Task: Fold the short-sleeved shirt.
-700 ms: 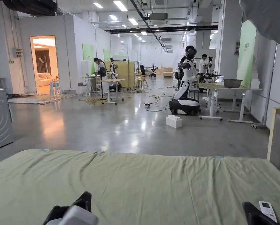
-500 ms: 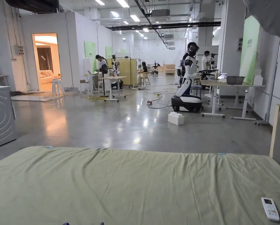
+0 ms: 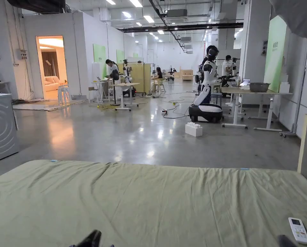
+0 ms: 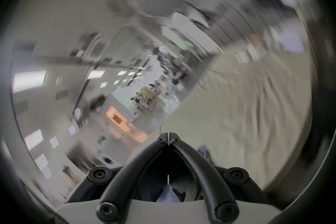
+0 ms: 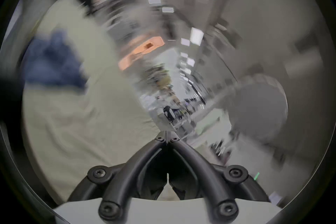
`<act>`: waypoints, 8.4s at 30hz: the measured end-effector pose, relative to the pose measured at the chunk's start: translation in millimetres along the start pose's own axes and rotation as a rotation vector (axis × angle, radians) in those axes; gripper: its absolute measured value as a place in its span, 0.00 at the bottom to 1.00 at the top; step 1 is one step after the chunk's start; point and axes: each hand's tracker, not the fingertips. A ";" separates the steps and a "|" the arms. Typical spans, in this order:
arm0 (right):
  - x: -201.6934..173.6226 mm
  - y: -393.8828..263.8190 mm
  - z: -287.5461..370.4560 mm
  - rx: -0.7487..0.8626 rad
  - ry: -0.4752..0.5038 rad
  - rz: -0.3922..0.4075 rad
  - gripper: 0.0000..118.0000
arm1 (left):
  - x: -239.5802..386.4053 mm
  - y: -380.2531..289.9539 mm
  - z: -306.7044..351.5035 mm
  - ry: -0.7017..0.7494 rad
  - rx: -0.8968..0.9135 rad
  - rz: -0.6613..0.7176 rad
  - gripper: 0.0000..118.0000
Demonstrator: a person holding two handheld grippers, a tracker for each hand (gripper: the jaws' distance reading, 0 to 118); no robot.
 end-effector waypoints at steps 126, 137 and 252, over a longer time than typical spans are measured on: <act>25.7 -49.7 56.3 -0.249 0.213 -0.471 0.00 | -16.3 -11.4 92.7 0.046 0.013 0.236 0.14; 24.1 -51.6 66.2 -0.273 0.216 -0.479 0.00 | -11.9 -34.2 103.9 -0.064 -0.169 0.333 0.00; 215.8 129.4 -182.9 -0.146 0.053 -0.378 0.02 | -170.1 129.5 -120.5 -0.021 -0.041 0.522 0.05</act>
